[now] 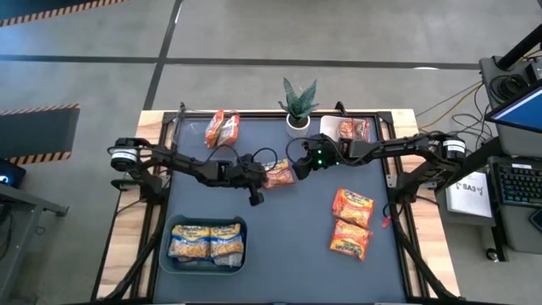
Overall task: Sort Maruchan noodles
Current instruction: Put the red noodle pack into the white bin
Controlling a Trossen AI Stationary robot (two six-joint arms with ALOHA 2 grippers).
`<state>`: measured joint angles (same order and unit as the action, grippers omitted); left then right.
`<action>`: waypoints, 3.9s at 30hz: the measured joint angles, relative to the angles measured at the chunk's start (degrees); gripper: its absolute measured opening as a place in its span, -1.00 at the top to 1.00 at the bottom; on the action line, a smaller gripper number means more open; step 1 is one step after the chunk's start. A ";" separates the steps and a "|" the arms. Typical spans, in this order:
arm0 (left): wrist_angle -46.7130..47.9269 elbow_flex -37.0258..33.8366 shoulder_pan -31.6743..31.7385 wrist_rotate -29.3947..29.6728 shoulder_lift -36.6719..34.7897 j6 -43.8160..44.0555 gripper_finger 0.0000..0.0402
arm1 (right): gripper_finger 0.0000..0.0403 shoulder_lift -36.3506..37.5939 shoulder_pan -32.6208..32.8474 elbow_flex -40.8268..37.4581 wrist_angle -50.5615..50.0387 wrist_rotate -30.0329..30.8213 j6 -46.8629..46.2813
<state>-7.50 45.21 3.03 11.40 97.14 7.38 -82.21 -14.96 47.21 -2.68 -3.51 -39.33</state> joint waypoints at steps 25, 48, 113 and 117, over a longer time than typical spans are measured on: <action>4.96 -1.65 0.15 -0.18 2.74 3.26 1.00 | -0.64 -15.31 2.31 -0.47 18.80 -1.02 -3.06; 3.72 -2.27 0.20 -0.05 2.09 3.72 1.00 | 0.02 -20.26 2.19 0.01 28.72 -5.44 -2.08; 9.00 -4.11 -0.33 0.20 -26.96 -9.20 1.00 | 0.40 -0.22 -27.05 23.33 -57.95 9.25 8.48; 8.98 -4.11 -0.33 0.20 -26.96 -9.20 1.00 | 0.37 -2.24 -27.07 23.33 -57.18 9.53 9.46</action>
<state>1.48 41.10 2.70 11.60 70.17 -1.83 -84.46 -42.03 70.54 -59.85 6.02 -29.87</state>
